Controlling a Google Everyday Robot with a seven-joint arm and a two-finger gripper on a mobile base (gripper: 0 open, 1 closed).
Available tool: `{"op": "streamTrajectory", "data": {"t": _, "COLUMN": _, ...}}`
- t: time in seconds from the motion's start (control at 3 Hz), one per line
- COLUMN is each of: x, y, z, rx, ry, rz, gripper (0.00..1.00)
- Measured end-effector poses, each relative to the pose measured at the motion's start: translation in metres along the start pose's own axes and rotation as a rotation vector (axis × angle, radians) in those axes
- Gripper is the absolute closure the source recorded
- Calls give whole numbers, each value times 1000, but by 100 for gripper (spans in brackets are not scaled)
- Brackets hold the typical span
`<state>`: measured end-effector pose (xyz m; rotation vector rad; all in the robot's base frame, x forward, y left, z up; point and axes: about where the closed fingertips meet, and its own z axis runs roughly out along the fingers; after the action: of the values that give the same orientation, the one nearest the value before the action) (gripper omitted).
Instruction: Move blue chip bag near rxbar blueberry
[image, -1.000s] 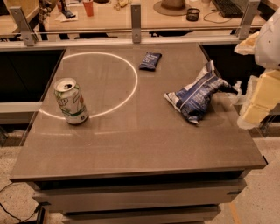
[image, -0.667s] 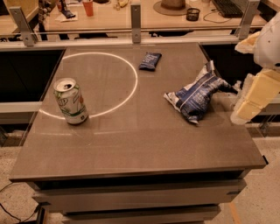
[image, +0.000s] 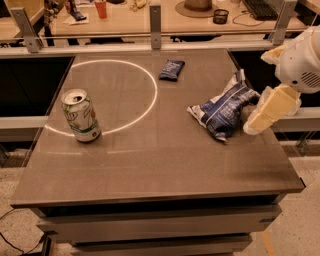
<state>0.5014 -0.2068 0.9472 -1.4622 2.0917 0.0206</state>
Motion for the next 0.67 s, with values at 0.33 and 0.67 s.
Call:
{"op": "streamTrajectory", "data": {"t": 0.33, "x": 3, "y": -10, "z": 21, "rx": 40, "ry": -40, "rz": 26, "gripper": 0}}
{"op": "streamTrajectory", "data": {"t": 0.67, "x": 7, "y": -20, "z": 41, "rx": 72, "ry": -82, "rz": 60, "gripper": 0}}
